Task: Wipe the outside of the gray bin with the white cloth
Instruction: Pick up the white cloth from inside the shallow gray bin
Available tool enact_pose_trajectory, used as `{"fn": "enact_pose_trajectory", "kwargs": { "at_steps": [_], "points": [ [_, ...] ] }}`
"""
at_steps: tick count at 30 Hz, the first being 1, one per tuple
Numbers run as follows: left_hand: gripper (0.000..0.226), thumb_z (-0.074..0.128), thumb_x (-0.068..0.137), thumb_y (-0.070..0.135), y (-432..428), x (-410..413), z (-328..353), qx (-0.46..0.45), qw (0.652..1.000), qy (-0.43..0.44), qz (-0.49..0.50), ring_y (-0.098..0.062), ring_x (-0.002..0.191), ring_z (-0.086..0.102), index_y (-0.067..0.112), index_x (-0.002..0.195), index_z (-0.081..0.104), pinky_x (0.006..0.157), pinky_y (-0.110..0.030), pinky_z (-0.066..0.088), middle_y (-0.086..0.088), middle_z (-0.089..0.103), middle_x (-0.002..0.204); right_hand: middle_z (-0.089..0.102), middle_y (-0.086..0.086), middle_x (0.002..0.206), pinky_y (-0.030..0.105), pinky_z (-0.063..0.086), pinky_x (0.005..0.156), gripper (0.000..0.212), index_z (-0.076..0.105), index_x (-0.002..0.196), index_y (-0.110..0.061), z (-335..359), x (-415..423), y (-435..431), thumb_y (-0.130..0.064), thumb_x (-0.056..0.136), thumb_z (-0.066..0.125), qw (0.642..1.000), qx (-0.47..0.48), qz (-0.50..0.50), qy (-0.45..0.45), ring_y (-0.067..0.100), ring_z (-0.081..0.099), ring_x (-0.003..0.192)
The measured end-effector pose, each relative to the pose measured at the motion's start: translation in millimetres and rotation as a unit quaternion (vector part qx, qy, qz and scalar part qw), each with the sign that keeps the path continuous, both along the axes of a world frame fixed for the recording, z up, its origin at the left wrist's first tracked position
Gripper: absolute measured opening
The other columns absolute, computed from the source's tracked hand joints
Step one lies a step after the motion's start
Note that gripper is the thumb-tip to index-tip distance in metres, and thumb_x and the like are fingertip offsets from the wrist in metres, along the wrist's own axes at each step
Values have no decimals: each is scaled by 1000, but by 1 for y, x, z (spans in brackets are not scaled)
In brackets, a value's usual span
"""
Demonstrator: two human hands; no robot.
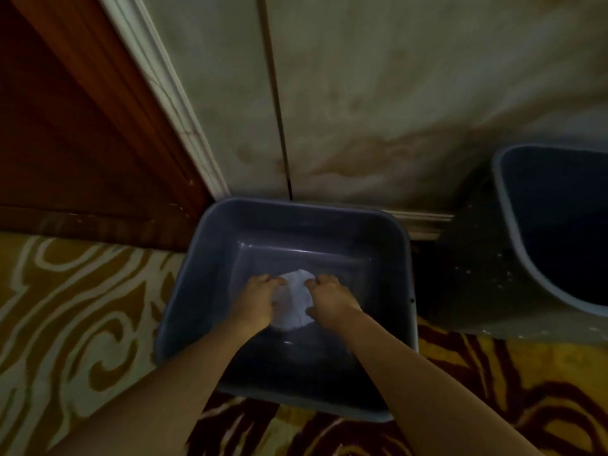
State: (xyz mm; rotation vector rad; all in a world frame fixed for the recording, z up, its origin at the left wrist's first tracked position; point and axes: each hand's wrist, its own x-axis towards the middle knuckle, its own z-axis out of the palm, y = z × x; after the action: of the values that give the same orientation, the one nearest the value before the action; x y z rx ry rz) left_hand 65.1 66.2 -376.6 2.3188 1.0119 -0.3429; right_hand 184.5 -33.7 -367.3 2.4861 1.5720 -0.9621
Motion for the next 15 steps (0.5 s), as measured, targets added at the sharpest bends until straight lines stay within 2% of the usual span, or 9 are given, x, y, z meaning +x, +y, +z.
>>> {"fn": "enact_pose_trajectory", "kwargs": {
  "at_steps": [6, 11, 13, 15],
  "points": [
    [47, 52, 86, 19, 19, 6, -41, 38, 996, -12, -80, -20, 124, 43, 25, 132, 48, 104, -35, 39, -2, 48, 134, 37, 15, 135, 41, 36, 96, 65, 37, 132, -10, -38, -1, 24, -37, 81, 66, 998, 27, 16, -51, 30, 36, 122],
    [48, 53, 82, 21, 27, 11, -50, 56, 993, -13, -99, -22, 121, 46, 23, 130, 50, 99, -31, 39, -3, 51, 127, 32, 16, 136, 41, 38, 95, 67, 32, 132, -9, -45, -9, 27, -29, 80, 69, 997, 43, -21, -61, 32, 32, 123],
    [48, 54, 82, 21, 28, 11, -49, 56, 993, -12, -103, -23, 121, 46, 22, 130, 50, 100, -32, 39, -4, 50, 128, 31, 17, 136, 41, 38, 96, 62, 31, 133, -9, -45, -13, 25, -24, 84, 65, 996, 51, -43, -61, 33, 32, 123],
    [45, 54, 83, 23, 27, 10, -48, 60, 991, -3, -122, -22, 119, 46, 22, 128, 51, 99, -31, 39, -5, 51, 125, 36, 18, 134, 40, 39, 94, 47, 35, 131, -10, -45, -18, 22, -17, 89, 56, 994, 64, -59, -67, 33, 35, 123]
  ]
}}
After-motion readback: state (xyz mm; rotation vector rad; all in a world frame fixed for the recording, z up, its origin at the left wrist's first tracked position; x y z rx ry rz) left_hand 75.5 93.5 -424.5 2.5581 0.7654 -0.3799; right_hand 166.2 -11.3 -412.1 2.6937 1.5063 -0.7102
